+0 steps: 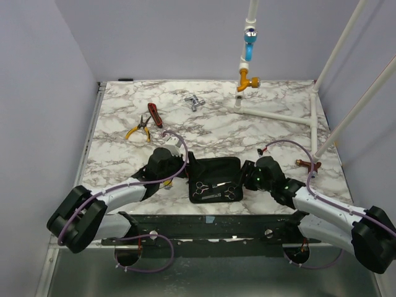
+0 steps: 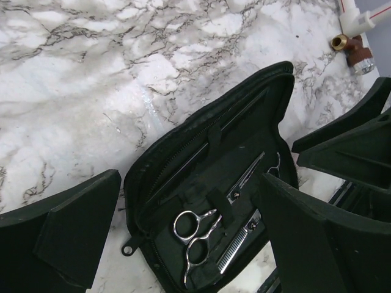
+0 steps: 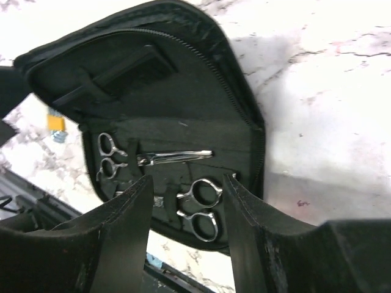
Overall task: Sort the hair-cutting tools
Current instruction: Close the hairdressing tool bag at the center of the board.
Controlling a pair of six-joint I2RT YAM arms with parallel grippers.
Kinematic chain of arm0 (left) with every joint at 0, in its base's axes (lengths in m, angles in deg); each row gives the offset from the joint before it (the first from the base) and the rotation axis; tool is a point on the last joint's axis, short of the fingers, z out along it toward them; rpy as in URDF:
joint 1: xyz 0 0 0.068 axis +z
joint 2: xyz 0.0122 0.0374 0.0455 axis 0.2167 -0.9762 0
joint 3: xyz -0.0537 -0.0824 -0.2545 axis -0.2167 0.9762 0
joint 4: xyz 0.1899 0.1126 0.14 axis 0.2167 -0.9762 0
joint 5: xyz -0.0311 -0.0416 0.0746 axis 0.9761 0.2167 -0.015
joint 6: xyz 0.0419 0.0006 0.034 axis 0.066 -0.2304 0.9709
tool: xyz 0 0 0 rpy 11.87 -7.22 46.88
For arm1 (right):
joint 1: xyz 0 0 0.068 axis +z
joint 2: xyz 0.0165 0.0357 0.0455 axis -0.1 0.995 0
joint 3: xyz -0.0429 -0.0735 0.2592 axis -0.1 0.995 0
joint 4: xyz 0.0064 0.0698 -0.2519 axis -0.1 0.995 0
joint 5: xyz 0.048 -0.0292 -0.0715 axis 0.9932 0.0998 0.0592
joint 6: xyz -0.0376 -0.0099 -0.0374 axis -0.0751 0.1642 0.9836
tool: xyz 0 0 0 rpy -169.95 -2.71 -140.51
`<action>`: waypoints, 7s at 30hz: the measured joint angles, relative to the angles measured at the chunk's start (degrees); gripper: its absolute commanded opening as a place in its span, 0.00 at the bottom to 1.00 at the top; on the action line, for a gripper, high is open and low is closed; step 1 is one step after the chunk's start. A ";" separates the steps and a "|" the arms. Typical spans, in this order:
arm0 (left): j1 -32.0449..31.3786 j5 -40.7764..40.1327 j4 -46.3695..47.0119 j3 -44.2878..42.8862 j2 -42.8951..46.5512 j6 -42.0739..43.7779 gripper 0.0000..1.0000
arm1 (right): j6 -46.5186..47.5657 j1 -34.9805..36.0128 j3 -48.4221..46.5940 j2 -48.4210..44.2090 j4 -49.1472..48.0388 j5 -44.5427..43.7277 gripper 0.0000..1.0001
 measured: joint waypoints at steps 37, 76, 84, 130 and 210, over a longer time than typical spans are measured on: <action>-9.25 2.99 14.32 10.54 6.88 -0.44 0.65 | -14.47 0.00 0.00 -1.49 -11.91 5.33 0.71; -30.10 -15.69 4.09 6.05 7.21 7.04 0.39 | -19.47 0.00 8.41 -17.25 -0.11 4.94 0.70; -32.37 -16.74 3.72 4.09 3.48 7.87 0.39 | -19.56 0.00 7.32 -24.68 3.69 4.90 0.70; -28.04 -33.86 -1.40 10.21 10.12 -8.74 0.64 | -10.40 -4.94 -3.45 26.05 -29.40 14.08 0.44; -23.56 -25.20 -1.49 6.64 -2.78 -6.88 0.45 | -21.66 -2.14 7.41 25.18 -44.72 18.62 0.23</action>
